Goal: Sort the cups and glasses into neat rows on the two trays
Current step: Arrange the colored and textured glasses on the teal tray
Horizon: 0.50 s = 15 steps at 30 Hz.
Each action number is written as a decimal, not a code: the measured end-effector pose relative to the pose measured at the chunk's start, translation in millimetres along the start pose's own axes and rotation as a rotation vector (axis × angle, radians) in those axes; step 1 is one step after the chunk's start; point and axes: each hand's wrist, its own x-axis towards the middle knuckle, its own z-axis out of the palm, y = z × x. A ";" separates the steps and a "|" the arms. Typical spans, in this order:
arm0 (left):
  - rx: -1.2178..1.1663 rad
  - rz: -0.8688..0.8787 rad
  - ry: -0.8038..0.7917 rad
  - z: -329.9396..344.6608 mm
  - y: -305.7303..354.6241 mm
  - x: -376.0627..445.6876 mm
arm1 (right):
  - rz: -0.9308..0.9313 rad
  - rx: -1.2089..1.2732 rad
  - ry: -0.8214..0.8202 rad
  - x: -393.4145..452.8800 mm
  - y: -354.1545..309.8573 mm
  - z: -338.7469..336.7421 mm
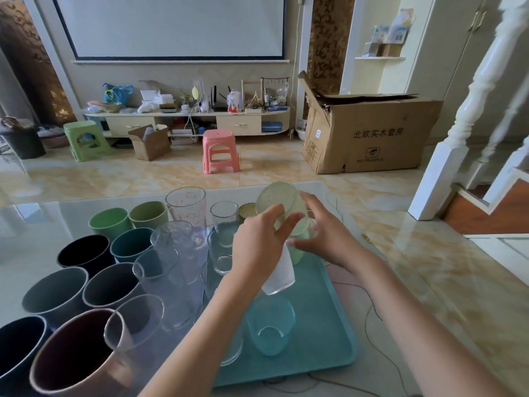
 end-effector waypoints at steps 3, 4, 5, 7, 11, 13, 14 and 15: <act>0.070 0.045 -0.046 -0.9 2.6 -1.3 | 0.034 -0.014 0.102 -10.0 2.1 -6.7; 0.094 0.060 -0.052 -1.7 3.8 -1.2 | 0.053 -0.016 0.132 -13.4 3.1 -8.7; 0.105 0.078 -0.053 -2.6 4.5 -0.2 | 0.075 -0.012 0.153 -17.1 4.3 -10.8; 0.117 0.110 -0.033 -7.1 6.8 3.6 | 0.134 -0.013 0.166 -25.2 12.5 -13.9; 0.040 0.084 0.074 -23.1 8.2 12.2 | 0.282 0.003 0.089 -44.3 38.5 -8.8; 0.015 0.061 0.138 -29.3 4.7 12.8 | 0.318 0.042 0.048 -50.1 50.0 2.0; 0.013 0.052 0.162 -31.5 2.9 11.8 | 0.341 0.061 0.029 -51.4 55.6 9.0; 0.012 0.046 0.175 -33.1 1.4 10.1 | 0.367 0.088 0.007 -52.1 61.3 16.6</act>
